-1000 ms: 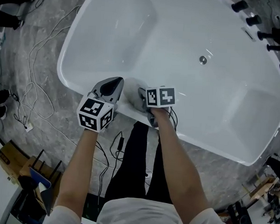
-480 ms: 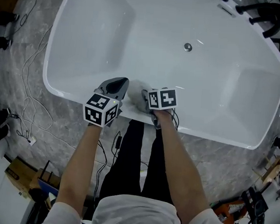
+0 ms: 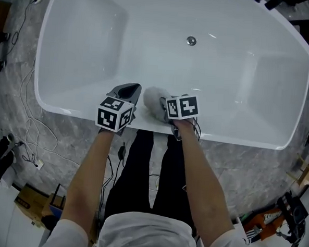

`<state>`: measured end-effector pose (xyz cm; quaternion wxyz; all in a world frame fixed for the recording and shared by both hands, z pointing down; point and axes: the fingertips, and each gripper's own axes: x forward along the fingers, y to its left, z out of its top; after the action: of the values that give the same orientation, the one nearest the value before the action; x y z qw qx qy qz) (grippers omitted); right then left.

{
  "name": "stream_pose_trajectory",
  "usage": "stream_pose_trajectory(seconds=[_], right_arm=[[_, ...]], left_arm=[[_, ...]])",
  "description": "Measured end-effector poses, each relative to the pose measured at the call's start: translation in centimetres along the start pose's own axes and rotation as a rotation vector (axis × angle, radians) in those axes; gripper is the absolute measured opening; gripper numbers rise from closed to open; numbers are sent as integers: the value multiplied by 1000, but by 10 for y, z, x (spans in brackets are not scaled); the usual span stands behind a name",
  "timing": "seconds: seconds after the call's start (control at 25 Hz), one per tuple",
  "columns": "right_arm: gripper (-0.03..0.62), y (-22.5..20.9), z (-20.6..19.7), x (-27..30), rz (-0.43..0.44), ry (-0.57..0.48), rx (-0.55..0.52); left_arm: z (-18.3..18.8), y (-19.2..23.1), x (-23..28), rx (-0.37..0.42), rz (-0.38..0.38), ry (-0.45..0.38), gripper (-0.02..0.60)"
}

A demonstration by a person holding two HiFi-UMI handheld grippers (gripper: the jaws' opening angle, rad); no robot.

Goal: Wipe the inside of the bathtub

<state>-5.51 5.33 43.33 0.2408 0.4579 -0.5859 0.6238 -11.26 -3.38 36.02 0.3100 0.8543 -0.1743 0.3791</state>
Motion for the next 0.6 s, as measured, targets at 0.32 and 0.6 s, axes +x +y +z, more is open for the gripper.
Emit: stream_pose_trajectory(seconds=[0.32,0.6], right_arm=[[94,-46,-17,-33,-22,-5,15],[94,-94,-35,-65,-44,0,27]], left_arm=[[-3,-53,45,50,-38,77,12],[0,-106,78,110,-89,115,12]])
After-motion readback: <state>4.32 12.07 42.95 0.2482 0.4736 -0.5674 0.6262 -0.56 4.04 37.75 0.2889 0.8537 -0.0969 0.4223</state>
